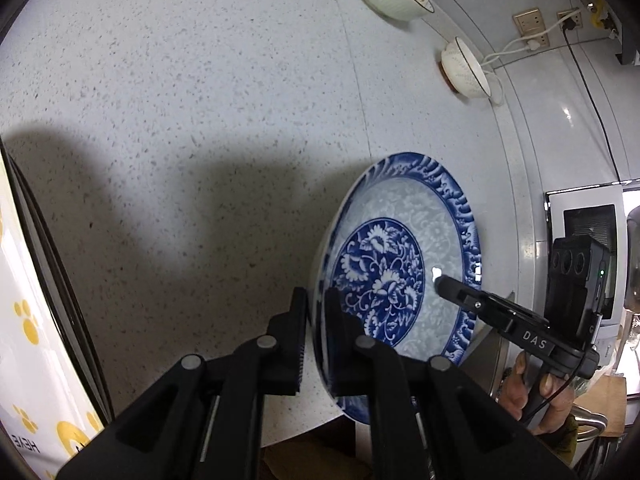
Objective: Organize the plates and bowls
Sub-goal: 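Lift the blue-and-white plate and lower it onto the counter beside the plate stack, then open both grippers to release the blue-and-white plate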
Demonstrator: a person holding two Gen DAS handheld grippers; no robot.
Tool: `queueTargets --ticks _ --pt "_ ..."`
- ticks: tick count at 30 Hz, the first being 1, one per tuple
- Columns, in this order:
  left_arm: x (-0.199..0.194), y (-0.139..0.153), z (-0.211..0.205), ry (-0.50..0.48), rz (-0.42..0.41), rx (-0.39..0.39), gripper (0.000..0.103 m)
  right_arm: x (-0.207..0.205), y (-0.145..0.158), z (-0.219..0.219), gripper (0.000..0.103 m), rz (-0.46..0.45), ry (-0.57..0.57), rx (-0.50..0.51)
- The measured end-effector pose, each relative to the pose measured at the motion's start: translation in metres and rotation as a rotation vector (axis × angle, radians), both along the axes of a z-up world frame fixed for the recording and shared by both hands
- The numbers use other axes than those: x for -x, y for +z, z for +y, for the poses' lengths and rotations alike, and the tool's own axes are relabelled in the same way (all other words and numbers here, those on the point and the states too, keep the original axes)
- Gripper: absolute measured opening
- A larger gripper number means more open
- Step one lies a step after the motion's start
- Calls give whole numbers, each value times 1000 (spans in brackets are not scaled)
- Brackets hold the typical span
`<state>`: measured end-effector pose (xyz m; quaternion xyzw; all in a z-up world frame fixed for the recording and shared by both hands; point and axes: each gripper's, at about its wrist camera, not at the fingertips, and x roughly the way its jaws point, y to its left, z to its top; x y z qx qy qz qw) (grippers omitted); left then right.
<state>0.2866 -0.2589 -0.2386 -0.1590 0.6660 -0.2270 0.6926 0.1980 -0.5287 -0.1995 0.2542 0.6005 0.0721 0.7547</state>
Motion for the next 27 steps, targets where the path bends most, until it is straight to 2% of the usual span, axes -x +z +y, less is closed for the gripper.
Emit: queueTargets --ticks 4,5,6,10,16,21,27 --pt "1 1 -2 -14 -23 -26 13 0 0 0 8 -8 3 -4" --pt "0 1 -2 -16 -20 -33 23 1 -1 1 8 -9 2 -5" --pt "0 1 -2 -13 -21 -39 26 1 -1 1 9 -10 1 -4" --pt "0 3 -5 -12 -35 -63 27 2 -4 5 9 -13 1 -3" --pt "-6 21 -3 -7 -107 -106 40 -1 0 3 9 -29 -5 -5" --pt "-18 31 2 30 -124 -114 45 -6 7 -7 21 -43 -6 16" --pt "-29 31 0 47 -109 -96 48 -20 16 -17 27 -60 -5 34"
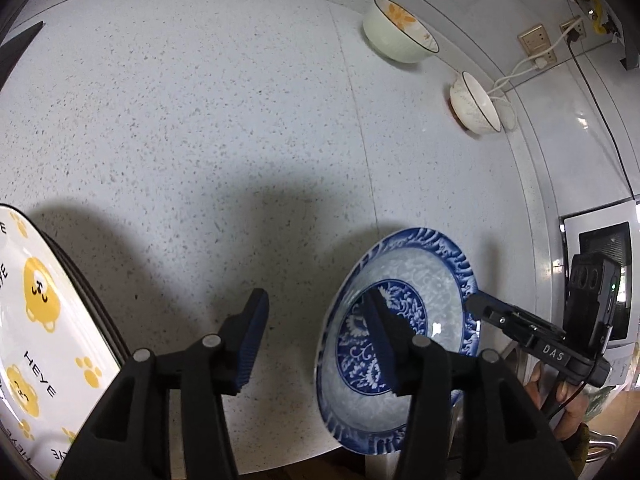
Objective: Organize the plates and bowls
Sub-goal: 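Open both grippers to release the blue-and-white plate, then move both grippers to the orange-flower bowl and grip its rim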
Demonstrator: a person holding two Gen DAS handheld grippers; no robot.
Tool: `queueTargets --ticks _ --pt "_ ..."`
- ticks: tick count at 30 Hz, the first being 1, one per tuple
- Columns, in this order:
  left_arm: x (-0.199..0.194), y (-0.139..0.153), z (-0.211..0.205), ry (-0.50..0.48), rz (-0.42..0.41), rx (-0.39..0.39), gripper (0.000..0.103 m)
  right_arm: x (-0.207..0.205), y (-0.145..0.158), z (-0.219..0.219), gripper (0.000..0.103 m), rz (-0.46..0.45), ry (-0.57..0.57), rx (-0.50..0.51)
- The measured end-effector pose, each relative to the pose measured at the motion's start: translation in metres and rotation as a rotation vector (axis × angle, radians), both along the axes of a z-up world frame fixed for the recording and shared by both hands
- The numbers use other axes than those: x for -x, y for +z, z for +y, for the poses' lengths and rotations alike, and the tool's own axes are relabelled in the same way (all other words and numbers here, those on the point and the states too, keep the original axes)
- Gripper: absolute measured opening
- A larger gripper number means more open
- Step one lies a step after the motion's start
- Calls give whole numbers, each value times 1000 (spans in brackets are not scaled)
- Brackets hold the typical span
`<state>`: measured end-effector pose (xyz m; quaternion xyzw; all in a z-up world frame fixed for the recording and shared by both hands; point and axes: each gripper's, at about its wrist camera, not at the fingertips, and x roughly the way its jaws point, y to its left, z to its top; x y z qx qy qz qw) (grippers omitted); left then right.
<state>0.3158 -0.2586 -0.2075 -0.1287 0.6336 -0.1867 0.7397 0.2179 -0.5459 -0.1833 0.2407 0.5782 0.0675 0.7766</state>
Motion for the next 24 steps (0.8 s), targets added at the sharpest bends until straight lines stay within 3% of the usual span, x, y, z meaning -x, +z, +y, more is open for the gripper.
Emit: queueTargets --ticks 8,11,15,21,24 --pt "-5 22 -12 -3 -95 -42 48 -34 18 -7 30 -57 14 21" --pt "-17 37 -18 -1 -121 -20 49 -51 30 -13 36 -88 16 35" --pt "-53 58 -27 11 -140 8 61 -84 51 -21 49 -150 25 63" --pt "-131 77 -45 59 -163 47 64 -151 79 -45 62 -256 14 41" --pt "-170 74 -54 94 -169 54 65 -188 79 -54 65 -266 -2 10"
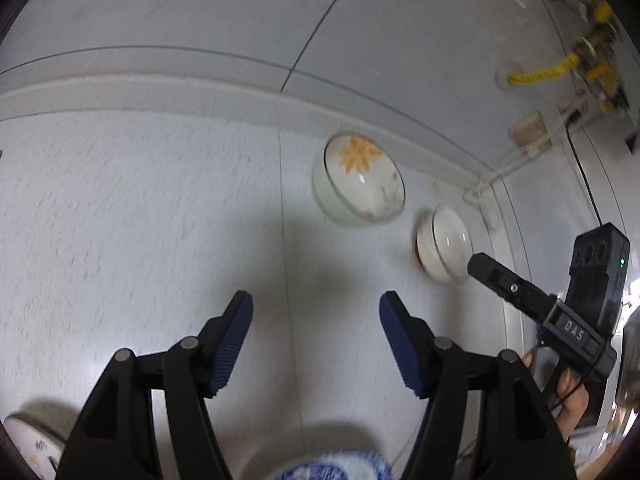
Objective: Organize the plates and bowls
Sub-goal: 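Move both grippers to the orange-flower bowl and grip its rim, then lift the orange-flower bowl and lower it into the blue-and-white plate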
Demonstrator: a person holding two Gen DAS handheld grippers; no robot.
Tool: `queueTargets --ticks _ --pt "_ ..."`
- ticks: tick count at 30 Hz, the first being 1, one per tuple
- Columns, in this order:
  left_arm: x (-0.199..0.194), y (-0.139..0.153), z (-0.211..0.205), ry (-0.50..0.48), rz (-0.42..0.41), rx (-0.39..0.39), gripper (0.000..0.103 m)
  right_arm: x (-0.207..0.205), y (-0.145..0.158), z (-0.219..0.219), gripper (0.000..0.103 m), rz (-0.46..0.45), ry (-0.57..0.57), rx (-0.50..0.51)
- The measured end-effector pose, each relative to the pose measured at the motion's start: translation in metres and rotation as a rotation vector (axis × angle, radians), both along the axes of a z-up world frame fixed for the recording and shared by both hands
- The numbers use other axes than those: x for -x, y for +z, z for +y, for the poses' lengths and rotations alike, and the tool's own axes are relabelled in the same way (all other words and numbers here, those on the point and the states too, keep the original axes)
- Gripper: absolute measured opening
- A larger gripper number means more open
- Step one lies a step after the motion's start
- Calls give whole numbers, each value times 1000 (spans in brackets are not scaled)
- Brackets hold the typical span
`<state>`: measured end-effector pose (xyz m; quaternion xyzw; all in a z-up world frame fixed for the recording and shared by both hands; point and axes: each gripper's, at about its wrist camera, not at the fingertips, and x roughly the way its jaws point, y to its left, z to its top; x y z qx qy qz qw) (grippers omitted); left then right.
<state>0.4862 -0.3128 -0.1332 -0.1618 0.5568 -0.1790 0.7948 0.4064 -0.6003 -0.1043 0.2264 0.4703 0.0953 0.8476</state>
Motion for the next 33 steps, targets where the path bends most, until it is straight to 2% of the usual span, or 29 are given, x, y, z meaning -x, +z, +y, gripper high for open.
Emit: queueTargets --ticks 7,10,12,15,18,22,24,25,26,27,29,33 --pt "-92 -43 -28 89 49 -57 65 -71 -24 -8 65 50 -7 44" --pt "-113 -60 -35 125 43 -75 65 -87 -40 -14 65 69 -10 40" --pt "-124 -75 -40 147 67 -91 63 -94 -53 -13 65 91 -10 41" --pt "-136 -92 -48 149 82 -118 62 -103 -71 -7 63 126 2 85" --pt "-145 -106 -54 138 90 -105 52 -108 -83 -2 54 148 15 117" --pt "-153 -114 -64 103 83 -99 32 -109 -80 -1 50 146 10 167" --pt "-152 -116 -68 87 79 -82 23 -109 -78 -1 40 148 13 188" --pt "-151 -116 -70 80 78 -76 15 -113 -79 -1 37 149 13 191" --pt "-150 -116 -73 70 76 -75 11 -112 -77 -1 29 148 16 195" --pt "-149 -115 -75 66 76 -81 11 -112 -75 2 20 142 24 204" --pt "-146 -115 -79 62 74 -88 11 -114 -73 7 12 136 30 261" --pt "-138 -118 -74 74 96 -46 11 -112 -63 16 11 126 45 323"
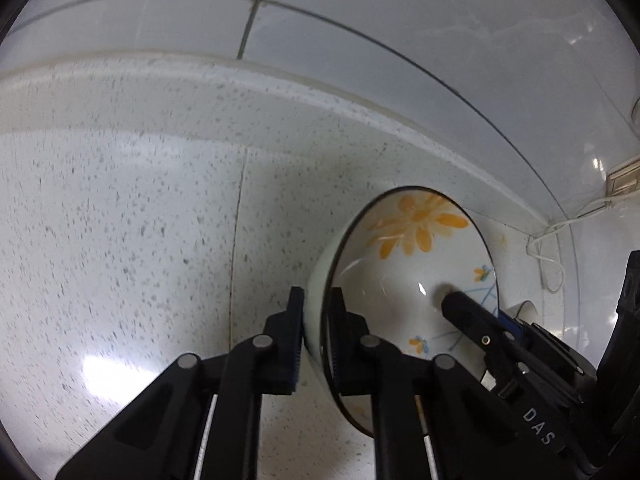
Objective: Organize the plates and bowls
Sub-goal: 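Lift the orange-flower bowl and lower it into the blue-and-white plate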
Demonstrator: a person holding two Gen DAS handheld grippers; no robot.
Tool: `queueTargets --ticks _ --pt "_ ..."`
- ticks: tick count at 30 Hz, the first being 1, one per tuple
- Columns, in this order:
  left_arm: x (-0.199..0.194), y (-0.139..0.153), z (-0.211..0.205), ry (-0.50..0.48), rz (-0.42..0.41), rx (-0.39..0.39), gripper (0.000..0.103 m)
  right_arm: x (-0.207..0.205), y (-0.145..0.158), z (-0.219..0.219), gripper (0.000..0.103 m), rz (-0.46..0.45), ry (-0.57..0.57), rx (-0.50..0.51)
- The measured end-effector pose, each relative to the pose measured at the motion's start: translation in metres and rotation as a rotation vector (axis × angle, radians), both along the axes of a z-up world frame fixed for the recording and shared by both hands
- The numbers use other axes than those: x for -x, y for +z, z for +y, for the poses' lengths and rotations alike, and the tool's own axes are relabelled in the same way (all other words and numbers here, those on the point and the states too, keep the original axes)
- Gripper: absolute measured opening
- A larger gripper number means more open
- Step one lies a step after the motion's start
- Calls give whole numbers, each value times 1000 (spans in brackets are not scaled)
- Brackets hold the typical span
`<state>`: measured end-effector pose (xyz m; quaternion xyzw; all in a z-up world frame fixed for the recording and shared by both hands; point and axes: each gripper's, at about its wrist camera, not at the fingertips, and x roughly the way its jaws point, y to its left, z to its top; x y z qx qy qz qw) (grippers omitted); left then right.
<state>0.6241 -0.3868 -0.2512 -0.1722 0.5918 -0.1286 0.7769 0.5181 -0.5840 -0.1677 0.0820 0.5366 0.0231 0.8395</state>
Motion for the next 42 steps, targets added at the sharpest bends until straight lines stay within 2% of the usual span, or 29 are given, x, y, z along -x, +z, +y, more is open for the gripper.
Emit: queueTargets --ticks 6,12,18,24,29,35,39,42 --pt "19 2 11 24 42 40 11 14 11 9 10 7 18 12" --pt "54 23 20 39 49 52 11 47 40 23 9 -16 24 17" --pt "109 64 28 23 14 72 11 102 75 43 9 -58 19 63" --pt "169 91 36 -21 -15 79 11 169 104 69 9 -91 -5 105" --pt "233 112 55 -71 -25 84 11 223 115 94 9 -96 -25 138" --pt "305 118 85 -141 17 53 11 282 107 117 9 -68 -37 99" --pt "345 106 90 -190 38 13 11 315 90 127 9 -28 -45 63" --pt "356 93 94 -204 58 -5 11 332 72 127 9 6 -59 36"
